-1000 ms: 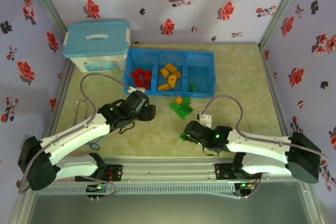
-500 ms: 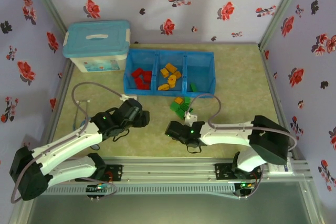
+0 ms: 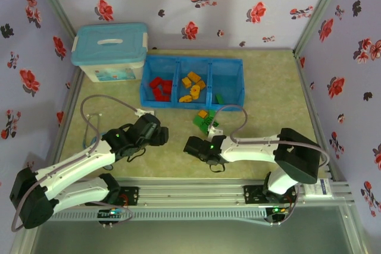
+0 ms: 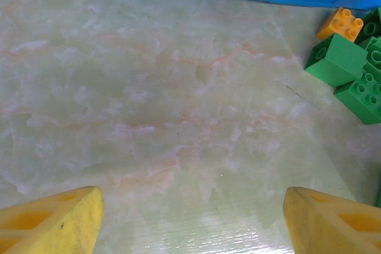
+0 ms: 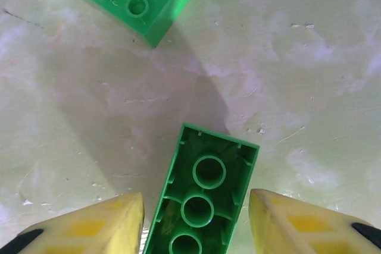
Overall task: Sort the legos into containers by color
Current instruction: Pick up the lego from the bottom-center of the table, then place the lego in the container.
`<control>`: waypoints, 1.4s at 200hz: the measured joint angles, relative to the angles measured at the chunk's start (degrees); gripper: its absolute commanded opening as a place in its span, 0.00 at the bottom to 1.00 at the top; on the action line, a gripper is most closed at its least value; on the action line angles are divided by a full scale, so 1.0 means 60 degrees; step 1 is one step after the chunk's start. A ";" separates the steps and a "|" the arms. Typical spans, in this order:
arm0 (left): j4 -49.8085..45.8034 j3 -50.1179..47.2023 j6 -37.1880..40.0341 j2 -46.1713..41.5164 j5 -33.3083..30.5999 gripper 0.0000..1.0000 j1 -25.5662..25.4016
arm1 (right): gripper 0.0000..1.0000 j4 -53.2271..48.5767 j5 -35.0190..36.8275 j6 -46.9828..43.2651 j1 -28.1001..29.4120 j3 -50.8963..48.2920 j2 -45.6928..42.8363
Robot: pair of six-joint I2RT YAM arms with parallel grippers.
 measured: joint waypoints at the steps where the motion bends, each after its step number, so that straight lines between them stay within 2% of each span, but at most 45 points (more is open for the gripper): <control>1: -0.0004 0.0000 0.0000 0.0000 0.0000 0.79 0.0000 | 0.50 -0.0004 0.0000 0.0000 -0.0004 0.0004 0.0007; 37: 0.0018 -0.0062 -0.0069 -0.0040 0.0000 0.79 0.0000 | 0.47 -0.0018 -0.0007 -0.0029 -0.0069 0.0004 0.0270; 68: 0.0069 -0.0182 -0.0171 -0.0160 0.0000 0.79 0.0000 | 0.33 -0.0011 -0.0036 -0.0040 -0.0106 0.0004 0.0390; 88: 0.0066 -0.0226 -0.0178 -0.0168 0.0004 0.79 0.0000 | 0.27 -0.0022 -0.0040 -0.0131 -0.0197 0.0076 0.0393; 130: 0.0066 -0.0226 -0.0186 -0.0270 0.0004 0.78 -0.0036 | 0.27 -0.0565 0.0044 -0.0619 -0.0659 0.0419 -0.0036; 159: 0.0109 -0.0353 -0.0331 -0.0313 0.0004 0.78 -0.0317 | 0.28 -0.1235 0.0248 -0.1530 -0.1650 0.1082 -0.1093; 203: 0.0248 -0.1111 -0.0841 -0.0335 0.0004 0.77 -0.1104 | 0.28 -0.1679 0.0259 -0.3359 -0.3931 0.2361 -0.2004; 236: 0.0408 -0.1472 -0.1209 -0.0357 -0.0007 0.77 -0.1687 | 0.26 -0.1723 -0.0226 -0.4634 -0.5286 0.3377 -0.1246; 280: 0.0568 -0.1512 -0.1501 -0.0568 -0.0178 0.77 -0.2215 | 0.26 -0.1829 -0.0856 -0.5788 -0.6364 0.5060 0.0747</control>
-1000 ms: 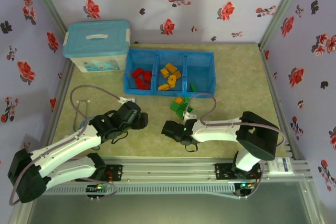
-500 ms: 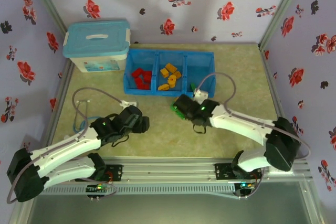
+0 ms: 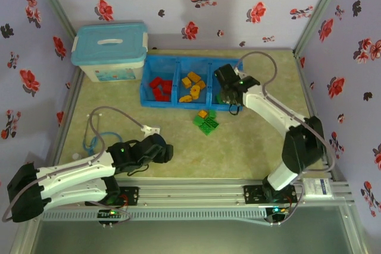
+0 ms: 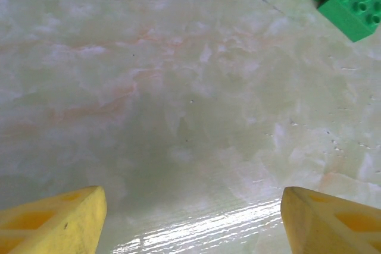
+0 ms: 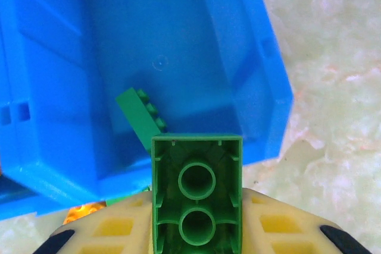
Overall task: Sort the legos into containers by color
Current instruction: Place the lego in the container, then move the lego to the center of the table.
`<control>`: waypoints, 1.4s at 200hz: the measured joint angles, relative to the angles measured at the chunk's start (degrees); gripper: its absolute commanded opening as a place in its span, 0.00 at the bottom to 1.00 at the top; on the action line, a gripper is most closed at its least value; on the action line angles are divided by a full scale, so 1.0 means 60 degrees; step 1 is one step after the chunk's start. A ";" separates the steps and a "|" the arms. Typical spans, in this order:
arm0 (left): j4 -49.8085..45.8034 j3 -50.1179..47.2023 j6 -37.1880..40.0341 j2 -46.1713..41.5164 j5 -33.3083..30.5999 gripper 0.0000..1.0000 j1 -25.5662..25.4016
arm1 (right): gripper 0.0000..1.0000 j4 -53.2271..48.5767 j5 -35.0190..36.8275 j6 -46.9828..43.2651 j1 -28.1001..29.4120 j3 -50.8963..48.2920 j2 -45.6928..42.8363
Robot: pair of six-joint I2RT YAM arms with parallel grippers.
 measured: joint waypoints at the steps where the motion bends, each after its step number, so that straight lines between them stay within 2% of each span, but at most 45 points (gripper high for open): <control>1: 0.0000 0.0000 0.0000 -0.0007 0.0000 0.77 -0.0007 | 0.27 0.0000 -0.0018 -0.0018 -0.0015 0.0025 0.0033; 6: 0.0007 0.0000 -0.0018 -0.0051 -0.0015 0.77 -0.0051 | 0.30 -0.0011 -0.0062 -0.0098 -0.0098 0.0204 0.0229; 10: 0.0015 -0.0004 -0.0044 -0.0095 -0.0025 0.77 -0.0084 | 0.36 -0.0040 -0.0102 -0.0178 -0.0164 0.0353 0.0386; 15: 0.0015 0.0000 -0.0080 -0.0131 -0.0044 0.77 -0.0124 | 0.54 -0.0080 -0.0153 -0.0262 -0.0229 0.0543 0.0576; 17: 0.0018 -0.0004 -0.0091 -0.0149 -0.0047 0.77 -0.0142 | 0.65 -0.0106 -0.0157 -0.0295 -0.0255 0.0630 0.0641; 19: 0.0025 0.0000 -0.0113 -0.0160 -0.0066 0.77 -0.0157 | 0.70 -0.0109 -0.0168 -0.0328 -0.0277 0.0703 0.0710; 29: 0.0036 0.0000 -0.0153 -0.0208 -0.0087 0.77 -0.0215 | 0.74 -0.0251 -0.0178 -0.0455 -0.0364 0.1115 0.1024; 53: 0.0036 0.0000 -0.0178 -0.0222 -0.0175 0.77 -0.0306 | 0.75 -0.0433 0.0000 -0.0692 -0.0448 0.1759 0.1242; 80: 0.0076 0.0000 -0.0175 -0.0219 -0.0244 0.77 -0.0353 | 0.75 -0.0419 0.0047 -0.0696 -0.0372 0.1534 0.0750; 126: 0.0517 0.0004 -0.0142 0.0062 -0.0255 0.77 -0.0357 | 0.73 0.0091 0.0029 -0.0492 0.0357 -0.0969 -0.1279; 151: 0.0678 0.0044 -0.0135 0.0342 -0.0251 0.77 -0.0357 | 0.72 0.0637 -0.0455 -0.0219 0.1024 -0.2328 -0.1916; 205: 0.0889 0.0073 -0.0138 0.0452 -0.0251 0.77 -0.0357 | 0.66 0.1789 -0.1566 0.0084 0.2280 -0.3697 -0.1843; 280: 0.0889 0.0051 -0.0175 0.0051 -0.0251 0.77 -0.0357 | 0.51 0.2626 -0.2087 -0.0324 0.2652 -0.3315 -0.0004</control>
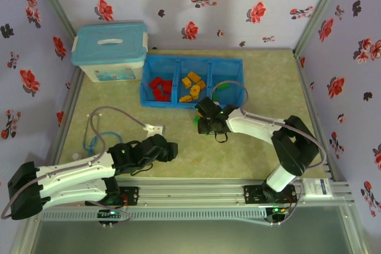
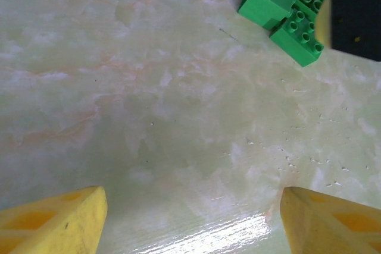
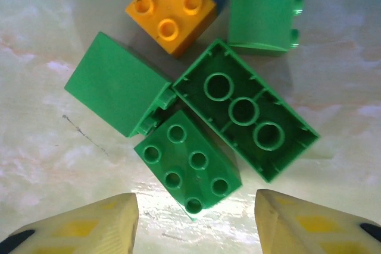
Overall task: Sort the legos into containers by color
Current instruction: Move the lego to the center of the table.
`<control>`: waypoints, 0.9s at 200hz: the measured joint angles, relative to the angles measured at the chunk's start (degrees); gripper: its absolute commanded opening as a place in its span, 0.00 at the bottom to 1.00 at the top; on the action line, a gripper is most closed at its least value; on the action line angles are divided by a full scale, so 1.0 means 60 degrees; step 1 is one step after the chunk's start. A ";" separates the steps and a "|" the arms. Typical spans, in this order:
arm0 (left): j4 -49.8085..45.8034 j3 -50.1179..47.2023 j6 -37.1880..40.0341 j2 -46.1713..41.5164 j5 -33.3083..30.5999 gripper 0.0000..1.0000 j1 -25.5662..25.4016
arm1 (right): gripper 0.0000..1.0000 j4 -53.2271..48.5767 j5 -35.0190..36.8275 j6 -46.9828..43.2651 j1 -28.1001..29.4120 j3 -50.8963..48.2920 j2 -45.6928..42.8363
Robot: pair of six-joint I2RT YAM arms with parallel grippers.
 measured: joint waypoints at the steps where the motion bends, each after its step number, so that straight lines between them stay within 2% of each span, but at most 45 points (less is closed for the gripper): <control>1: 0.0000 0.0000 0.0000 0.0000 -0.0004 0.76 0.0000 | 0.51 0.0011 -0.0004 -0.0011 0.0007 0.0007 0.0029; 96: -0.0011 -0.0186 0.0000 -0.0106 -0.0117 0.76 0.0000 | 0.48 0.0280 0.0186 -0.0113 0.0652 0.0576 0.0896; 142: -0.0011 -0.0197 0.0004 -0.0106 -0.0146 0.76 0.0000 | 0.48 0.0288 0.0554 0.0157 0.1679 0.0423 0.0831; 180: -0.0011 -0.0197 0.0004 -0.0197 -0.0149 0.76 0.0000 | 0.48 -0.0015 0.0823 0.0739 0.2670 -0.0084 0.0233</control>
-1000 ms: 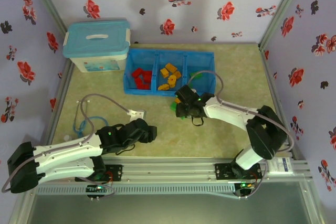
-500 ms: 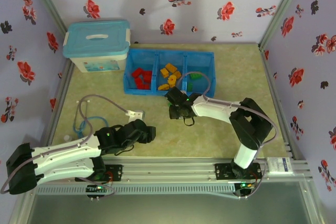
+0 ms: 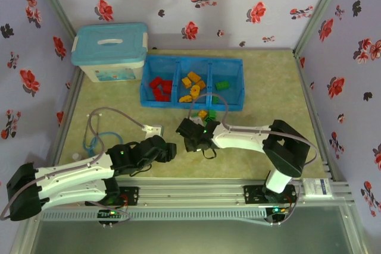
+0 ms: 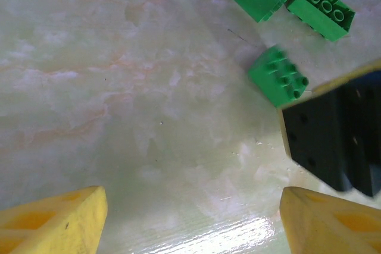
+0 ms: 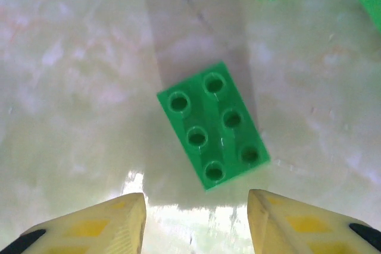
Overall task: Sort the legos into containers by color
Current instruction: Move the lego to the center of the table, then pick up the lego from the center of the table.
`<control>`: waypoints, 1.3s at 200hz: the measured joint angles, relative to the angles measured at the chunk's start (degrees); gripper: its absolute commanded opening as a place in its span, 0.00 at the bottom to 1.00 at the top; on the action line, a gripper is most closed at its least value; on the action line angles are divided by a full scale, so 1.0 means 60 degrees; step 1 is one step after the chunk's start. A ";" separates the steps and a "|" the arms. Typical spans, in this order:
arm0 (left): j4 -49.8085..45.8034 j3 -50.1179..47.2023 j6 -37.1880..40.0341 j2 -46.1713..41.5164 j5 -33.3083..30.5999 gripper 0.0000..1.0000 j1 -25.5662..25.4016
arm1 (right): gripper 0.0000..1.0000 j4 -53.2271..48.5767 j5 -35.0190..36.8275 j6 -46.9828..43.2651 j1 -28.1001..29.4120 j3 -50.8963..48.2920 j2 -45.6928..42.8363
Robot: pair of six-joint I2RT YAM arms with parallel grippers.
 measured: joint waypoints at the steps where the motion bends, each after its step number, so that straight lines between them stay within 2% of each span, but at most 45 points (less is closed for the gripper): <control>1: 0.0000 0.0000 0.0000 -0.0004 0.0000 0.76 0.0000 | 0.48 -0.0004 0.0004 0.0018 0.0011 -0.0007 -0.0015; 27: 0.0000 0.0000 0.0000 -0.0015 -0.0004 0.76 0.0000 | 0.50 -0.0361 0.0481 0.0175 0.0095 0.0022 -0.0459; 48: 0.0000 0.0000 0.0000 -0.0015 -0.0004 0.76 0.0000 | 0.62 -0.0729 0.0892 0.0098 0.0007 0.0379 -0.0477; 71: 0.0000 0.0000 0.0000 -0.0018 -0.0004 0.76 0.0000 | 0.70 -0.0816 0.1005 -0.0222 -0.0146 0.0856 -0.0204; 116: -0.0040 0.0000 0.0000 -0.0193 -0.0022 0.76 0.0000 | 0.72 -0.0754 0.0430 -0.1388 -0.0583 0.1024 0.0539; 166: -0.0044 0.0000 0.0000 -0.0219 -0.0025 0.76 0.0000 | 0.67 -0.0703 -0.0517 -0.2357 -0.0900 0.1439 0.1173; 208: -0.0080 0.0000 0.0000 -0.0222 -0.0025 0.76 0.0011 | 0.64 -0.0597 -0.0987 -0.2616 -0.0900 0.1654 0.1723; 227: -0.0095 -0.0018 -0.0004 -0.0259 -0.0025 0.76 0.0011 | 0.55 -0.0605 -0.1005 -0.2674 -0.0896 0.1654 0.1854; 241: -0.0098 -0.0084 -0.0004 -0.0321 -0.0029 0.76 0.0011 | 0.40 -0.0608 -0.0969 -0.2674 -0.0896 0.1654 0.1858; 260: -0.0102 -0.0120 -0.0004 -0.0328 -0.0029 0.76 0.0011 | 0.32 -0.0678 -0.0816 -0.2601 -0.0896 0.1654 0.1854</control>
